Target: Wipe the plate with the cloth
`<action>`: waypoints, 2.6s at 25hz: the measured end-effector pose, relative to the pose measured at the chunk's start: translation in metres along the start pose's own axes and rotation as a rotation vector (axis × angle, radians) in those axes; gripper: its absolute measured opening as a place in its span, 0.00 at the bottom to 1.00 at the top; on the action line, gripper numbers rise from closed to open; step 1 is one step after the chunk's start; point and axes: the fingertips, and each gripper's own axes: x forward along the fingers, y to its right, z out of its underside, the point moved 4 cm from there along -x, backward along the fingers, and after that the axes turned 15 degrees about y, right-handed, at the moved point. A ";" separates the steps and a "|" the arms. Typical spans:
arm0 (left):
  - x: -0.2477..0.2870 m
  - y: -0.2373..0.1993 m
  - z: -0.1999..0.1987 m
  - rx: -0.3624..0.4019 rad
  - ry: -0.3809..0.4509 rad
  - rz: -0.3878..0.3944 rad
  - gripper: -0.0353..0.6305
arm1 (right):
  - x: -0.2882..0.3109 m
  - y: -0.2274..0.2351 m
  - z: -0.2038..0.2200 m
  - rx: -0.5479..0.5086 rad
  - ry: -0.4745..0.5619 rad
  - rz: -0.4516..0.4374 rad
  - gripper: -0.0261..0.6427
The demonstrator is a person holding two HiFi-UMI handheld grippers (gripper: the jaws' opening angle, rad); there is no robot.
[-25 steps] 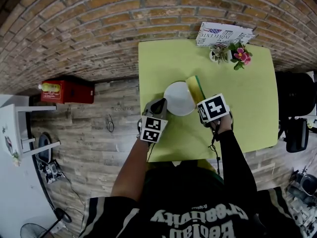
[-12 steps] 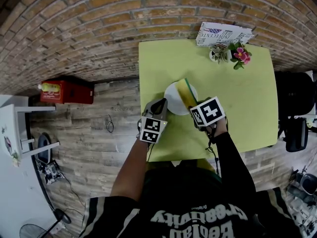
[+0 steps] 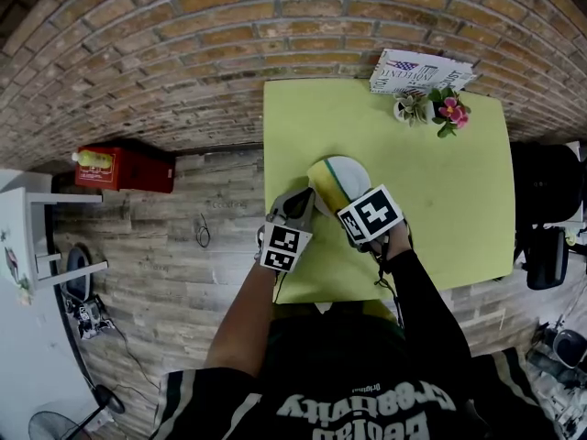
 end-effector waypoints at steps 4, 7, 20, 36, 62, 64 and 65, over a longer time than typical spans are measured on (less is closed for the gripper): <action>0.001 0.000 0.000 0.002 -0.006 0.002 0.06 | 0.007 -0.005 0.002 -0.009 -0.037 -0.024 0.23; 0.002 0.000 0.001 0.008 -0.016 -0.002 0.06 | 0.009 -0.005 0.004 -0.006 -0.043 -0.025 0.23; 0.002 -0.001 0.000 0.007 -0.005 -0.007 0.06 | 0.004 0.005 0.006 0.013 -0.036 -0.005 0.23; 0.001 -0.001 0.000 0.009 -0.004 -0.021 0.06 | -0.014 0.034 0.018 0.036 -0.028 0.068 0.23; 0.001 0.000 0.000 0.016 -0.004 -0.015 0.06 | -0.044 0.077 0.047 0.118 -0.012 0.195 0.23; 0.001 0.001 0.000 0.017 -0.004 -0.015 0.06 | -0.046 0.078 0.048 0.117 -0.008 0.203 0.23; 0.001 0.001 0.001 0.017 -0.003 -0.015 0.06 | -0.047 0.078 0.048 0.115 -0.005 0.206 0.23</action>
